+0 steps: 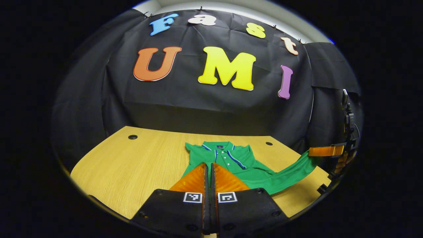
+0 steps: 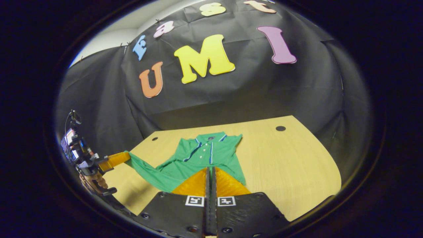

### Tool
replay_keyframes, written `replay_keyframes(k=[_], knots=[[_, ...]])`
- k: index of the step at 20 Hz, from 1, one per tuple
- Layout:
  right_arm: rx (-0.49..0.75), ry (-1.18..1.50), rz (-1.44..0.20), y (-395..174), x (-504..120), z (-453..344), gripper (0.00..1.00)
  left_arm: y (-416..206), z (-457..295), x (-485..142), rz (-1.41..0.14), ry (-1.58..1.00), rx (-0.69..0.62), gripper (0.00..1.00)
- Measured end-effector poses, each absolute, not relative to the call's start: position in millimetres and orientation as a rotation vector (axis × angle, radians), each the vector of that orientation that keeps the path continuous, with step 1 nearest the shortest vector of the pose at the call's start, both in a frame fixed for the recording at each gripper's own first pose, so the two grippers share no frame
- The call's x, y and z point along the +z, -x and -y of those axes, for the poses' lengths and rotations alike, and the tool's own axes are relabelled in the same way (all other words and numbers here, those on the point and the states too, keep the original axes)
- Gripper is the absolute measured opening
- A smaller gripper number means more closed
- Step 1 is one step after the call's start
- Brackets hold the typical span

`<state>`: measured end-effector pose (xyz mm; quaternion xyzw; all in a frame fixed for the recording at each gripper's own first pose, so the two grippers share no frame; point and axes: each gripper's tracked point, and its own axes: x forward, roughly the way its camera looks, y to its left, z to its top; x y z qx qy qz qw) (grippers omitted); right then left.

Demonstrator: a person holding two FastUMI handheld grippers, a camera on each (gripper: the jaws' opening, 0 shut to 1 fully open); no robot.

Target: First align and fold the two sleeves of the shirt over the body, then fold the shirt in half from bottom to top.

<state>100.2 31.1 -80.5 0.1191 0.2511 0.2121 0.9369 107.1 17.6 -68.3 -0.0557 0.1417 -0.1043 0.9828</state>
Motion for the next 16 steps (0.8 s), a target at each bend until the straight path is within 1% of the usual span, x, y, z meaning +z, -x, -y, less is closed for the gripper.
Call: replay_keyframes(k=[2,6,8,10,12,15,16], knots=[[0.433,-0.248,-0.505,-134.2,-78.9,-41.9,0.0,-138.1,-23.5,-64.3,-0.257,0.087,-0.181,0.03],[0.421,-0.237,-0.466,-199.1,-77.1,-55.4,0.0,-192.9,-21.3,-57.2,-0.206,0.037,-0.173,0.03],[0.431,-0.253,-0.452,-228.1,-76.7,-68.2,0.0,-218.5,-18.7,-63.7,-0.203,0.035,-0.168,0.03],[0.408,-0.214,-0.408,-262.3,-81.5,-69.3,0.0,-246.7,-17.3,-72.5,-0.215,0.049,-0.159,0.03],[0.363,-0.161,-0.378,-294.8,-92.8,-70.2,0.0,-272.9,-16.6,-80.8,-0.214,0.034,-0.147,0.03],[0.347,-0.129,-0.385,-336.0,-116.5,-81.9,0.0,-312.0,-21.3,-98.7,-0.213,0.005,-0.13,0.03],[0.324,-0.102,-0.411,-349.7,-129.3,-80.1,0.0,-324.9,-23.1,-105.5,-0.224,-0.003,-0.124,0.03]])
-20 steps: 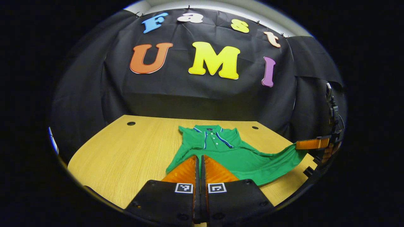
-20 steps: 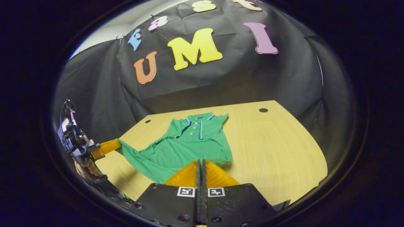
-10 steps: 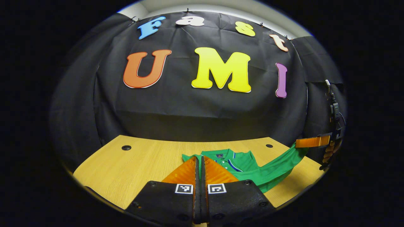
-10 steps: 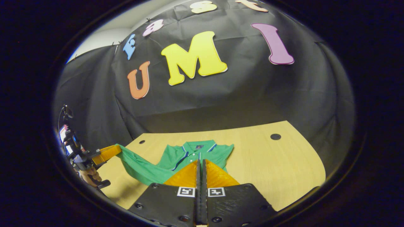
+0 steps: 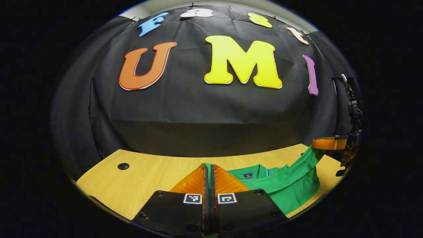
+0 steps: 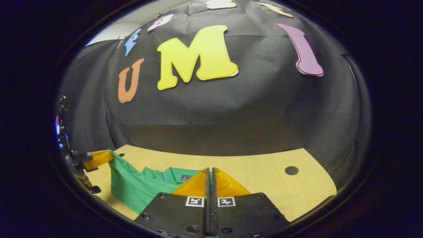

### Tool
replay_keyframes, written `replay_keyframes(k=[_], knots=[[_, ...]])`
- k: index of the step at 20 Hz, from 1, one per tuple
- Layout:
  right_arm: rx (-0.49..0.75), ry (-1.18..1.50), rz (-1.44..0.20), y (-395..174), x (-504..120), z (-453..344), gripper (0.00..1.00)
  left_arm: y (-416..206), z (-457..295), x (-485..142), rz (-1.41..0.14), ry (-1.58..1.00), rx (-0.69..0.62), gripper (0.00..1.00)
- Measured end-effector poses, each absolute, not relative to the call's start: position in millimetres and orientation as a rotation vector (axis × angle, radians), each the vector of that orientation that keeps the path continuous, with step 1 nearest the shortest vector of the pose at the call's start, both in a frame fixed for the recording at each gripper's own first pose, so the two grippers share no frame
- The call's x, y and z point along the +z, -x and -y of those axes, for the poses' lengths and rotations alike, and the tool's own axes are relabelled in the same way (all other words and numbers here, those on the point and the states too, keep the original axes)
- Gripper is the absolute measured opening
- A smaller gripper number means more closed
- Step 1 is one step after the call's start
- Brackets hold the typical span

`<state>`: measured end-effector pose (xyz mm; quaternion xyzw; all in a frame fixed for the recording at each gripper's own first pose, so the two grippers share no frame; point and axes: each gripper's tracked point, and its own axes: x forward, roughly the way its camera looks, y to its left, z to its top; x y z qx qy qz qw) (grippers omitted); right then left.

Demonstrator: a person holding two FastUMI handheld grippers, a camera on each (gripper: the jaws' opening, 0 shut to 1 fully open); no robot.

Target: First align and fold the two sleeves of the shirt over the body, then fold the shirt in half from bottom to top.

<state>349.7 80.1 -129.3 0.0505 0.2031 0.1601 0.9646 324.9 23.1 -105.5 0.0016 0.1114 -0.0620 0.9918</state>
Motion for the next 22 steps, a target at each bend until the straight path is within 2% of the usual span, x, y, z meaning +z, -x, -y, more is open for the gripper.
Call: replay_keyframes(k=[6,12,13,14,16,17,18,22], knots=[[0.296,-0.141,-0.473,-413.6,-167.6,-85.5,0.0,-385.6,-41.1,-151.4,-0.286,-0.023,-0.094,0.03],[0.215,-0.076,-0.547,-436.5,-214.3,-78.3,0.01,-390.5,-40.2,-204.4,-0.399,-0.104,-0.107,0.07],[0.205,-0.039,-0.543,-436.6,-216.6,-75.2,0.08,-392.8,-46.5,-210.5,-0.417,-0.124,-0.086,0.11],[0.209,-0.02,-0.547,-433.0,-215.6,-76.2,0.16,-389.8,-53.2,-212.1,-0.433,-0.146,-0.059,0.33],[0.226,-0.009,-0.557,-424.1,-212.7,-82.0,0.57,-383.1,-56.0,-212.4,-0.45,-0.135,-0.049,0.79],[0.229,0.001,-0.561,-415.3,-209.9,-81.4,0.78,-380.8,-55.2,-210.4,-0.452,-0.114,-0.046,0.86],[0.224,0.013,-0.56,-412.5,-206.1,-81.2,0.98,-374.7,-56.8,-203.9,-0.45,-0.091,-0.038,1.0],[0.225,-0.002,-0.542,-383.1,-179.6,-83.0,0.96,-356.7,-63.2,-174.5,-0.419,-0.015,-0.008,0.99]])
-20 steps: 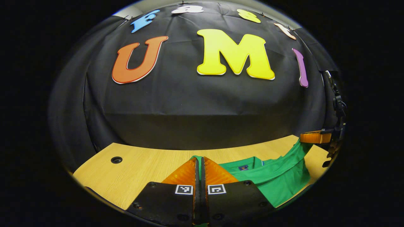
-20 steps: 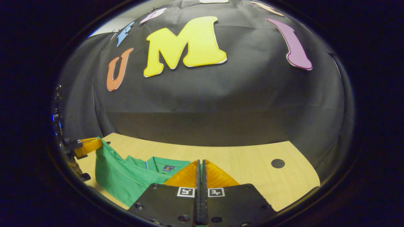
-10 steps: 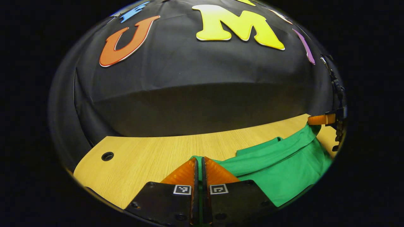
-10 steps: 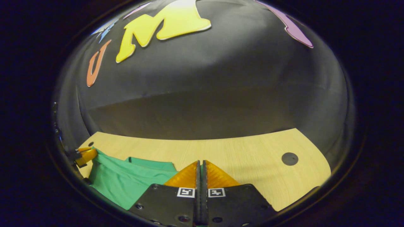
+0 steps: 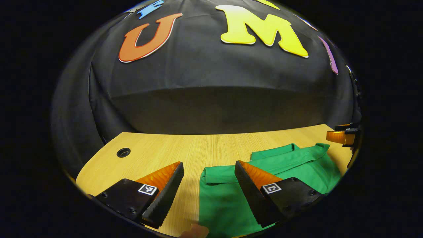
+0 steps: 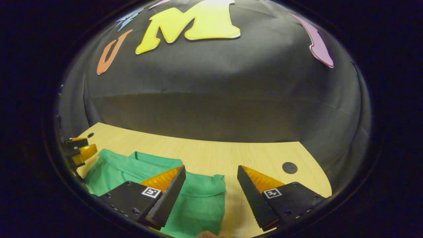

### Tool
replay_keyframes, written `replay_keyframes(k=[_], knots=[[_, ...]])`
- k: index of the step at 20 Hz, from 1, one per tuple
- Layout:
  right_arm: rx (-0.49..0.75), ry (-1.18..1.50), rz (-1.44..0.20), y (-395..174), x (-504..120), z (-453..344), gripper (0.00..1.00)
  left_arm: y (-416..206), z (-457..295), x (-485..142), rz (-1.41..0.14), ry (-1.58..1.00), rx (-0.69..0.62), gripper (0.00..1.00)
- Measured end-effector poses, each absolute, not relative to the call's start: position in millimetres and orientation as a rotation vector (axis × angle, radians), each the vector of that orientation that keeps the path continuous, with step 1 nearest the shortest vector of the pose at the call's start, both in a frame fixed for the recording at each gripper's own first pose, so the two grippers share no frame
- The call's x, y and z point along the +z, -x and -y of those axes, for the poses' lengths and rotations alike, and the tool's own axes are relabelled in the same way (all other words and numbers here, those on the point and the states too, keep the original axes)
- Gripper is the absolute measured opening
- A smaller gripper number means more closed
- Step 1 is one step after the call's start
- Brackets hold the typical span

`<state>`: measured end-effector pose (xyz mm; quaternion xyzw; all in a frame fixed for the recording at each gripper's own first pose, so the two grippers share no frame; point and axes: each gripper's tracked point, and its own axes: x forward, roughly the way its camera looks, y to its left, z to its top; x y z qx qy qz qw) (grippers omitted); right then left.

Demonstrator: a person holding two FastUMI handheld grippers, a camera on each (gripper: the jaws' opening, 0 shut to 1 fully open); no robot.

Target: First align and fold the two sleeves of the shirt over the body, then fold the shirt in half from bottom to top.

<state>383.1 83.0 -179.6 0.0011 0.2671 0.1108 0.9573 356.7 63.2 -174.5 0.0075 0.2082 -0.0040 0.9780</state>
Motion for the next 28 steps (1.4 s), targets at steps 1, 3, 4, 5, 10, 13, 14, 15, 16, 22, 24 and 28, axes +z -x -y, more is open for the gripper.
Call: replay_keyframes(k=[1,3,4,5,10,13,14,15,16,22,24,28], knots=[[0.228,-0.02,-0.533,-374.1,-169.4,-83.1,0.97,-348.5,-65.3,-164.5,-0.415,0.001,0.0,1.0],[0.232,-0.059,-0.504,-353.1,-141.3,-80.0,0.96,-331.6,-65.8,-136.0,-0.39,0.018,-0.001,0.99],[0.225,-0.073,-0.481,-342.2,-126.2,-75.5,0.97,-321.1,-66.4,-117.9,-0.362,0.015,0.0,1.0],[0.218,-0.076,-0.462,-330.7,-111.2,-70.3,0.96,-309.0,-67.4,-97.7,-0.328,0.005,0.002,0.99],[0.2,-0.074,-0.375,-258.0,-38.2,-42.1,0.96,-226.5,-55.7,-21.8,-0.252,-0.056,-0.004,0.99],[0.21,-0.106,-0.343,-205.3,-5.7,-26.4,0.96,-173.6,-49.2,9.5,-0.226,-0.08,0.003,0.99],[0.207,-0.099,-0.319,-187.9,5.5,-19.0,0.96,-157.0,-48.3,17.5,-0.213,-0.082,0.01,0.99],[0.202,-0.089,-0.287,-170.4,17.3,-11.6,0.96,-139.1,-45.5,25.1,-0.199,-0.079,0.008,0.99],[0.196,-0.083,-0.253,-151.8,29.2,-4.4,0.96,-120.7,-43.4,30.8,-0.187,-0.069,0.005,0.95],[0.182,-0.062,-0.152,-26.1,52.9,17.5,0.96,-13.9,-33.0,49.4,-0.14,-0.03,0.002,0.99],[0.191,-0.092,-0.164,10.8,44.3,18.2,0.96,19.5,-26.4,47.5,-0.141,-0.021,-0.008,0.99],[0.181,-0.09,-0.175,51.8,26.6,31.1,0.95,67.5,-28.0,36.2,-0.146,-0.013,-0.014,0.99]])
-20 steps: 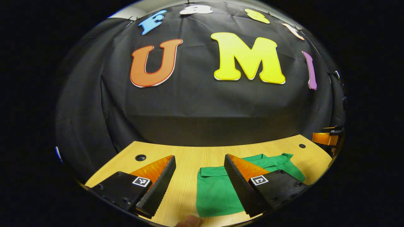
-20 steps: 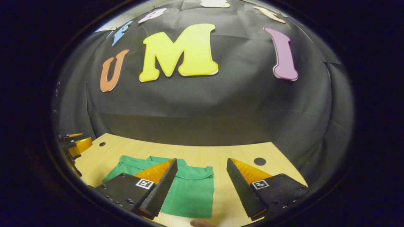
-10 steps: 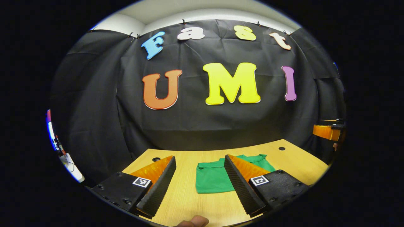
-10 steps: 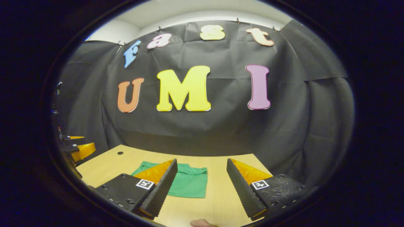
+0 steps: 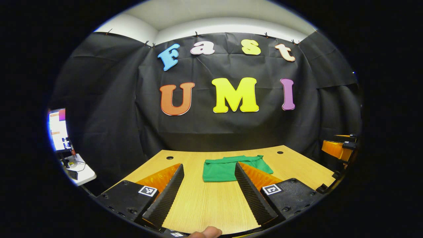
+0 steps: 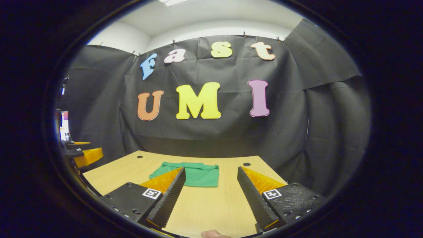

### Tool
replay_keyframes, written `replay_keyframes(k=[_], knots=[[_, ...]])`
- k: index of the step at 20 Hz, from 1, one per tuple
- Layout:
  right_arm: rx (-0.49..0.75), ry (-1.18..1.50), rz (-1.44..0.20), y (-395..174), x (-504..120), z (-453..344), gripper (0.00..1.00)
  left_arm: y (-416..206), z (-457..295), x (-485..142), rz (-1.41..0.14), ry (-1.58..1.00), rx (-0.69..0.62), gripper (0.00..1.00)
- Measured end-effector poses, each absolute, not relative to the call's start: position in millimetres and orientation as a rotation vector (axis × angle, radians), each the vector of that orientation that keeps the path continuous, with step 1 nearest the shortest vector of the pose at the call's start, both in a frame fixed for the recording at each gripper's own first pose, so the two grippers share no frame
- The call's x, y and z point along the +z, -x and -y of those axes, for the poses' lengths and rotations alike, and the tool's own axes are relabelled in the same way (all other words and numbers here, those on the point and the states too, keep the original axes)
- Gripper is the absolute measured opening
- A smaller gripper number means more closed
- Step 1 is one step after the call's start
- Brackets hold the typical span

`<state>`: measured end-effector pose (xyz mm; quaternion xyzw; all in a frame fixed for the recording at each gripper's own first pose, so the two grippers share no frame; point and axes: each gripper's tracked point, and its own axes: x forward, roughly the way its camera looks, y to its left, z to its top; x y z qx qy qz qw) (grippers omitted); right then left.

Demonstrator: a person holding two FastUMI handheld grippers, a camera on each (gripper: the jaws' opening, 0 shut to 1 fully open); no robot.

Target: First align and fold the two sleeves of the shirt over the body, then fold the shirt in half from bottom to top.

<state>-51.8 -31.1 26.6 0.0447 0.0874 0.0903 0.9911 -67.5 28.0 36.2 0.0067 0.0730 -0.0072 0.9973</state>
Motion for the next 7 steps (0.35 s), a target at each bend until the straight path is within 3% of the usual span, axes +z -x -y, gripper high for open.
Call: replay_keyframes(k=[3,4,7], knots=[[0.164,-0.078,-0.191,58.9,15.9,32.4,0.96,80.1,-22.6,36.2,-0.127,-0.017,-0.03,0.99],[0.169,-0.065,-0.202,59.0,13.0,28.4,0.96,81.0,-24.5,37.4,-0.125,-0.033,-0.029,0.94],[0.182,-0.05,-0.216,60.9,11.0,19.2,0.96,79.9,-24.2,38.8,-0.112,-0.053,-0.044,0.99]])
